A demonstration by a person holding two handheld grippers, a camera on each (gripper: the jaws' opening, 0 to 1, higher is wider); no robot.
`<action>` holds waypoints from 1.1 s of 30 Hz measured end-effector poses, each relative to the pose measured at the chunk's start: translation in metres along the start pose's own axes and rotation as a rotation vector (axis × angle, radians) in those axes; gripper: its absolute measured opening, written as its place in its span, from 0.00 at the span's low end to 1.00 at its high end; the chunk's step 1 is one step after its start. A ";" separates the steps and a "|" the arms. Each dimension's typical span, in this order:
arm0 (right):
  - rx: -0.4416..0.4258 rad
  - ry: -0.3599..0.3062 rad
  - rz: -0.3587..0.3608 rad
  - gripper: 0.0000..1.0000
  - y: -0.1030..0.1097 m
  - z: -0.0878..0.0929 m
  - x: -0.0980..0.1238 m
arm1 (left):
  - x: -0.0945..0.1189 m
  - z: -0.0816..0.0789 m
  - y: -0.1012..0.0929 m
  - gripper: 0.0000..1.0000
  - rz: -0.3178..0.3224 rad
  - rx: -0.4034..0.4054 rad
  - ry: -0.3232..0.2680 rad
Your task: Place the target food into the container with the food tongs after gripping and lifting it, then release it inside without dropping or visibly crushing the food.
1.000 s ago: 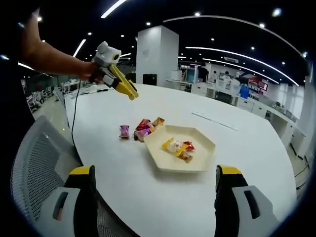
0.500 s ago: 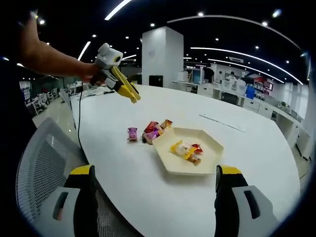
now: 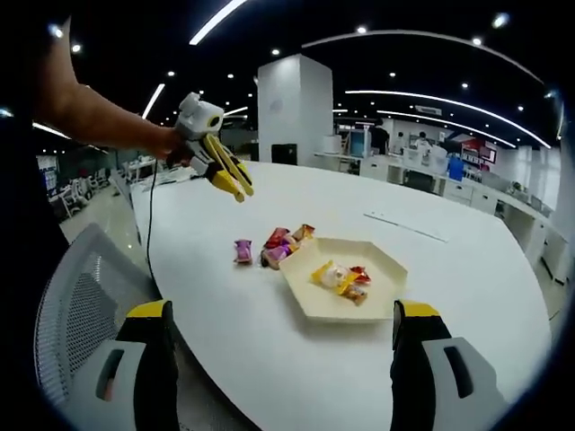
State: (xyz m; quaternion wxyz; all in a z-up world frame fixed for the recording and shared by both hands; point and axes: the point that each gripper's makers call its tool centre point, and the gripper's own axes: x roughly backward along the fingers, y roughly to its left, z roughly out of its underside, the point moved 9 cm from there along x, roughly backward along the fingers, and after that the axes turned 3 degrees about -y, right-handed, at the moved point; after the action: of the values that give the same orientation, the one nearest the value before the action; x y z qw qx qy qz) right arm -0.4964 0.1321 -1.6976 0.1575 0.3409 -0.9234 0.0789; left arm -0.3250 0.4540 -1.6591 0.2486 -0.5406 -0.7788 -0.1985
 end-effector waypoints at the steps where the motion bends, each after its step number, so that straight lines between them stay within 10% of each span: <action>1: 0.003 0.012 0.000 0.99 0.000 0.001 -0.001 | 0.001 0.003 0.000 0.24 0.010 -0.037 0.011; 13: -0.013 0.101 0.114 0.99 -0.014 0.012 0.001 | 0.005 0.018 0.018 0.24 0.128 -0.115 -0.013; 33: -0.008 0.049 0.061 0.99 -0.006 0.006 0.000 | -0.027 0.046 0.013 0.24 0.224 -0.257 0.103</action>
State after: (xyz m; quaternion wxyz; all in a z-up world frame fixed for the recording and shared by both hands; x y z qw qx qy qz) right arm -0.4936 0.1258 -1.7026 0.1791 0.3101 -0.9295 0.0881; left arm -0.3129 0.4643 -1.7117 0.2375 -0.6403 -0.6682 -0.2951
